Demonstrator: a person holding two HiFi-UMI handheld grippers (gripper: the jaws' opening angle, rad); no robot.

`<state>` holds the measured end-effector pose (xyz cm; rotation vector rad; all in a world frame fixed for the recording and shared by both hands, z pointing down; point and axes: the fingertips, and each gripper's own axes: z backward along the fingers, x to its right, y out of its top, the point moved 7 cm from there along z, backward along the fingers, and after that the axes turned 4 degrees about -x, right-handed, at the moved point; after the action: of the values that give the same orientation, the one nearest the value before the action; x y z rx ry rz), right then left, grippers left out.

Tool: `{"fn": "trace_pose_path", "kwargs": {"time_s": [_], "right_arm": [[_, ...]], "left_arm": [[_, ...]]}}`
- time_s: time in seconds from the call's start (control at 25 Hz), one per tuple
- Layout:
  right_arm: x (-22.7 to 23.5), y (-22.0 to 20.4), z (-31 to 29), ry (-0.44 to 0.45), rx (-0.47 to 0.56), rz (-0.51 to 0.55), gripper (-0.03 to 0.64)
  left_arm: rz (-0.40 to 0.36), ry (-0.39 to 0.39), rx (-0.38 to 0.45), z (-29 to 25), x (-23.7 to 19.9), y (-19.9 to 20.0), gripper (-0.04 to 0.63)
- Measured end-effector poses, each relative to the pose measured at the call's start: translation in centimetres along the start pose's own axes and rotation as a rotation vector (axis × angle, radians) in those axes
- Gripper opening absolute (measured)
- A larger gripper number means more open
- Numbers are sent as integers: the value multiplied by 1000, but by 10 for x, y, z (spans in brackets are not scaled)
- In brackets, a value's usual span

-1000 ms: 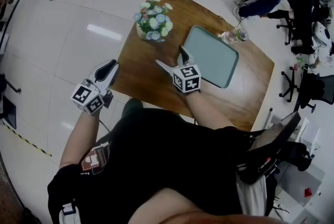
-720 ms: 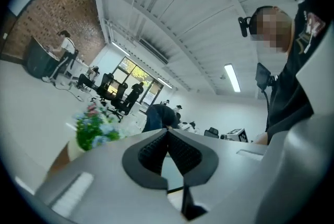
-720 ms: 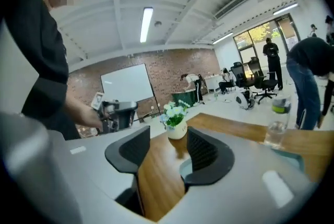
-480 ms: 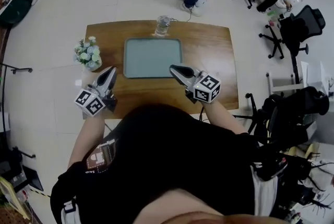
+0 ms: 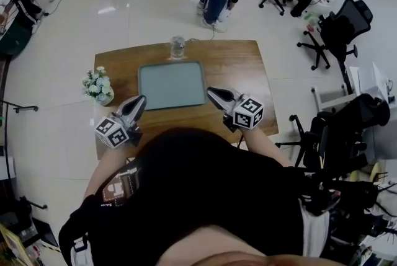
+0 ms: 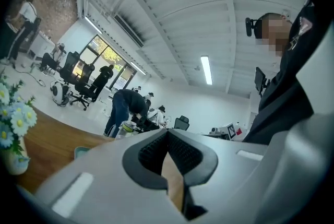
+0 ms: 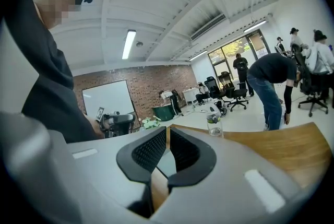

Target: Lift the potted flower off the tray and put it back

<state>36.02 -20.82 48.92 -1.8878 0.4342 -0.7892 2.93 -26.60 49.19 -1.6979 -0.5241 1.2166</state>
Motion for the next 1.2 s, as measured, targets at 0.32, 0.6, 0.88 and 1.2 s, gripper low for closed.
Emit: {"fn": "trace_pose_path", "kwargs": {"time_s": [0.32,0.6,0.88,1.2], "right_arm": [[-11,2,-22,51,-32,23,57],[-14,5,-32,67,-73,31,74],[-18,-1,-35,60,-156,36,83],[-22,-6,-37,34,-227,25,84]], "left_arm": [[-21,82,-6,23,-6,-9,4],[18,314,-33,49,-43,-38,105],[56,626,-169,89,-117,-93,311],[106,905,-236,109,-221,-106,544]]}}
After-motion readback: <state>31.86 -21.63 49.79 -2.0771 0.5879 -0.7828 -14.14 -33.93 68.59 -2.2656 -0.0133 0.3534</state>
